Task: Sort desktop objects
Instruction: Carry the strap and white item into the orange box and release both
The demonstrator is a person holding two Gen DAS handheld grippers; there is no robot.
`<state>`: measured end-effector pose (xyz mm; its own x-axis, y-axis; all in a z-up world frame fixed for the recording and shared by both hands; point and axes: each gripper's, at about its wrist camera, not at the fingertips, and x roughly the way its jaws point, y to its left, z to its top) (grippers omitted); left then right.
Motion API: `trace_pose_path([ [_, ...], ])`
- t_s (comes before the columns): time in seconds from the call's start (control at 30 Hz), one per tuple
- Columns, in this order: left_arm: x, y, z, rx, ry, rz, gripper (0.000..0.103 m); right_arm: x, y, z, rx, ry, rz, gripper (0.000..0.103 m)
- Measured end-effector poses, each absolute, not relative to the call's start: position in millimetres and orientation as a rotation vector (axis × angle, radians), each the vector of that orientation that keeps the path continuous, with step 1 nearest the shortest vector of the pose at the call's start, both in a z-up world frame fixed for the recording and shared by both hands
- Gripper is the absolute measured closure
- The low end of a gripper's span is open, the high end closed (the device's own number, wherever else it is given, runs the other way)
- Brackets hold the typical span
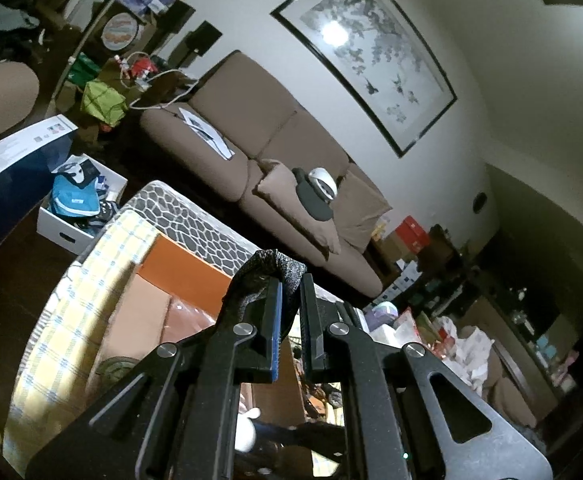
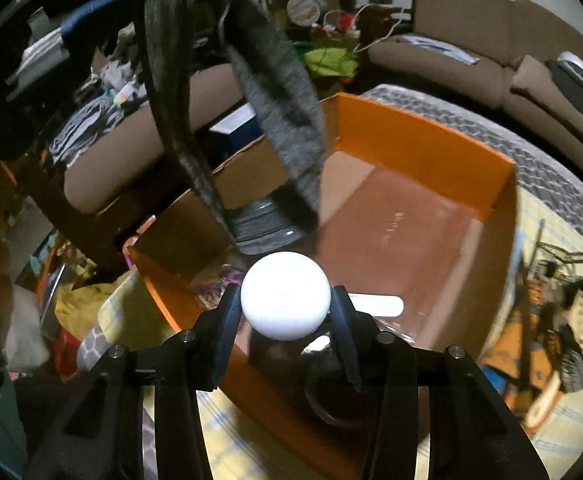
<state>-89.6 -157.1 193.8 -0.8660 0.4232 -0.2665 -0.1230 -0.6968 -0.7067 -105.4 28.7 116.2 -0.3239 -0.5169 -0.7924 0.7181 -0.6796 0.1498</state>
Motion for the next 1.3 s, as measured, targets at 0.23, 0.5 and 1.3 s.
trace_pose_path([
  [0.23,-86,-180,191,-0.573,-1.073,2.588,0.096,-106,-12,92,1.153,0.310,-2.021,0.057],
  [0.5,-90,-187,183,-0.603,-1.085,2.570,0.096,-115,-31,69,1.243,0.253,-1.988,0.055],
  [1.3,-152,-127,126,-1.139,-0.881,2.609,0.093,-151,86,128,1.214,0.050,-2.218,0.030],
])
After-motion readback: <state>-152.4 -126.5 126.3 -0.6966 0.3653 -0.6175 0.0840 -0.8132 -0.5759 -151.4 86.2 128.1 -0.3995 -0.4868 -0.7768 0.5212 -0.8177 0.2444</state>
